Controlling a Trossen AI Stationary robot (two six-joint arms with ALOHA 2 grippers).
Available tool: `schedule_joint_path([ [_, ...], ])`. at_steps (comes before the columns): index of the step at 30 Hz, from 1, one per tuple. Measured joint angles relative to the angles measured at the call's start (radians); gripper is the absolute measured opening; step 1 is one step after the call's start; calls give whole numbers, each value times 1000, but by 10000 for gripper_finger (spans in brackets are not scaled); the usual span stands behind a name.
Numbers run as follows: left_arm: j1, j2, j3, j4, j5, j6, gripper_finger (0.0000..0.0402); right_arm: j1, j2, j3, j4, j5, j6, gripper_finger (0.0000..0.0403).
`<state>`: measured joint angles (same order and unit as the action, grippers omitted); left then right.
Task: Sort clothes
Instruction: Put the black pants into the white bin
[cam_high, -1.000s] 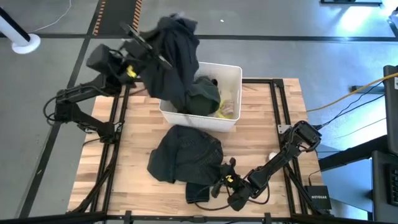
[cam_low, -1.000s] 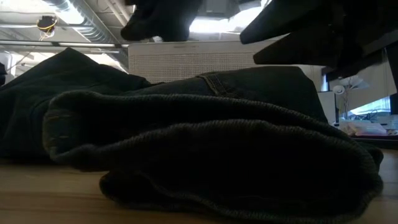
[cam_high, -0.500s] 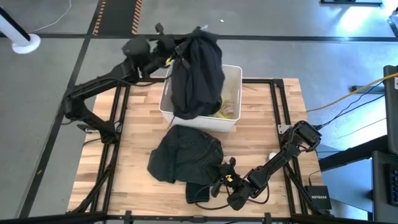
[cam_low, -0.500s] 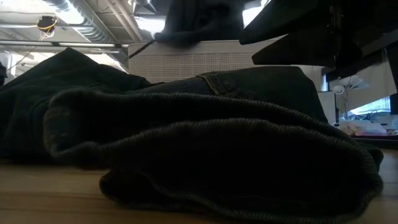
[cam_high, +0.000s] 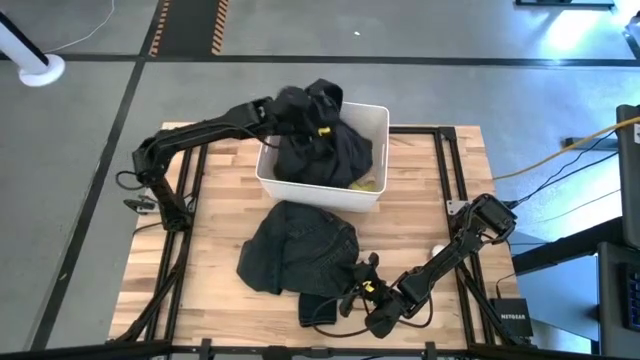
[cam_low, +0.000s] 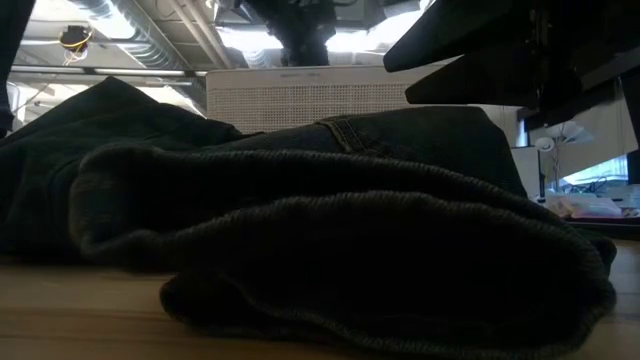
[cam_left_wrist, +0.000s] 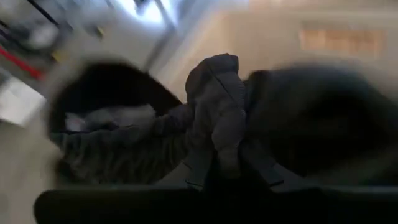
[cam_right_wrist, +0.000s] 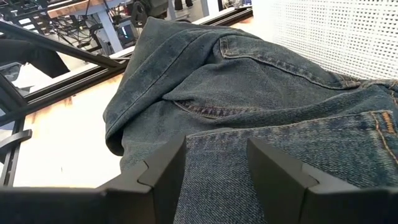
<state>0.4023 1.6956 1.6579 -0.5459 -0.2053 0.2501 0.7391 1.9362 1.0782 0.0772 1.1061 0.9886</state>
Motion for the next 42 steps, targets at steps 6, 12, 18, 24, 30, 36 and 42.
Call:
schedule_joint_path([
  [6,2,56,1,-158,3,-90,45,0,0,0,0,0,0,188],
  [12,3,72,1,-209,26,-97,45,0,0,0,0,0,0,188],
  [18,3,72,1,-237,49,-97,45,0,-1,0,0,0,0,188],
  [24,3,72,1,-239,44,-55,45,0,-1,0,1,0,0,188],
  [30,3,72,1,-237,39,-61,52,0,-1,0,2,-17,0,188],
  [36,3,72,1,-235,10,-38,134,0,-1,0,3,-18,0,188],
  [42,-2,68,1,-244,-15,-44,211,0,-1,0,4,-18,0,188],
])
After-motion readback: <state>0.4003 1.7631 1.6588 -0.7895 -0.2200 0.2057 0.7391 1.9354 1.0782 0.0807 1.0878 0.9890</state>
